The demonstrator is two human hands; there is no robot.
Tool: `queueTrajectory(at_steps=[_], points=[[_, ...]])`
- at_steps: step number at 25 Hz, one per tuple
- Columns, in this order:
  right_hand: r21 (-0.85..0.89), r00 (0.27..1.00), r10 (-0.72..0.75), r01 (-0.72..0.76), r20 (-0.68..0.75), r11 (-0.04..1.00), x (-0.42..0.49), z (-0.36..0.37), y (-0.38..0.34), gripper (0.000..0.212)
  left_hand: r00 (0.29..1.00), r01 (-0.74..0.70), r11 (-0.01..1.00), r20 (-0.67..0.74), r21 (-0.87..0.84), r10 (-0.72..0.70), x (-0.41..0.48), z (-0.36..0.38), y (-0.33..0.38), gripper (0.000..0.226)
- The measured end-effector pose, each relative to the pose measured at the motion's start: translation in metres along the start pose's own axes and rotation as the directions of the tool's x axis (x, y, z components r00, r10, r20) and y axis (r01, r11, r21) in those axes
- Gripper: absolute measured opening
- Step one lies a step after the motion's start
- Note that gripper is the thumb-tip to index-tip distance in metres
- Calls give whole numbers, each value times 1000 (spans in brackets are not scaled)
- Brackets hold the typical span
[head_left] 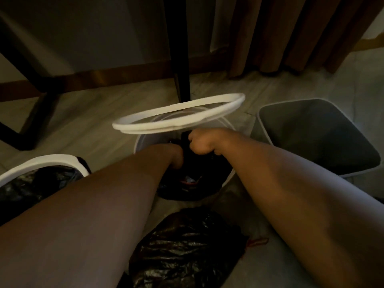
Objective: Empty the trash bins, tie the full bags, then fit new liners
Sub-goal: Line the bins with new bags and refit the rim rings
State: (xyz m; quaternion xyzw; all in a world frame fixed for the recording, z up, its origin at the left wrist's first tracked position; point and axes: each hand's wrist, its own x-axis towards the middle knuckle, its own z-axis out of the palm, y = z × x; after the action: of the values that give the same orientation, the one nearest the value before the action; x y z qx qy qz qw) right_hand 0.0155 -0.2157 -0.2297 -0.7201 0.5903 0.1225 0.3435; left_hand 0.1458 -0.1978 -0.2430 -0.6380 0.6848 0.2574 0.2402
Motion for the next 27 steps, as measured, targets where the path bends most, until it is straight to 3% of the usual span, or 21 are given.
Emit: queueTrajectory(at_steps=[3,7,9,11,14,17,22,25,27], points=[[96,1000,-7,5,20,995,-3,-2,-1,40,1000,10,995,-28,-97,-12,-10,-6,-2,37],[-162,996,-50,38,-70,986,-29,-14,-12,36,974,-98,991,-213,-92,77,-49,-22,-2,29],[-291,992,-71,38,-106,956,-49,-13,-13,31,957,-103,991,-279,-85,76,-74,-23,-6,16],[-342,980,-93,27,-176,939,-66,-7,-8,25,940,-108,985,-337,-133,58,-97,-21,-13,19],[-227,936,-157,87,-314,970,-86,-1,1,29,922,-121,973,-384,-198,36,-127,-21,-22,44],[-89,932,-127,103,-340,991,-107,-1,6,54,944,-146,973,-319,-180,82,-139,-18,-31,77],[-180,956,-107,58,-274,982,-135,3,7,62,952,-216,856,-295,-470,78,-143,-8,-42,38],[-57,966,-110,100,-235,993,-132,4,3,58,962,-257,686,-251,-681,111,-146,8,-40,49],[25,959,-112,123,-262,992,-118,-3,2,66,960,-264,639,-261,-723,102,-140,8,-41,55]])
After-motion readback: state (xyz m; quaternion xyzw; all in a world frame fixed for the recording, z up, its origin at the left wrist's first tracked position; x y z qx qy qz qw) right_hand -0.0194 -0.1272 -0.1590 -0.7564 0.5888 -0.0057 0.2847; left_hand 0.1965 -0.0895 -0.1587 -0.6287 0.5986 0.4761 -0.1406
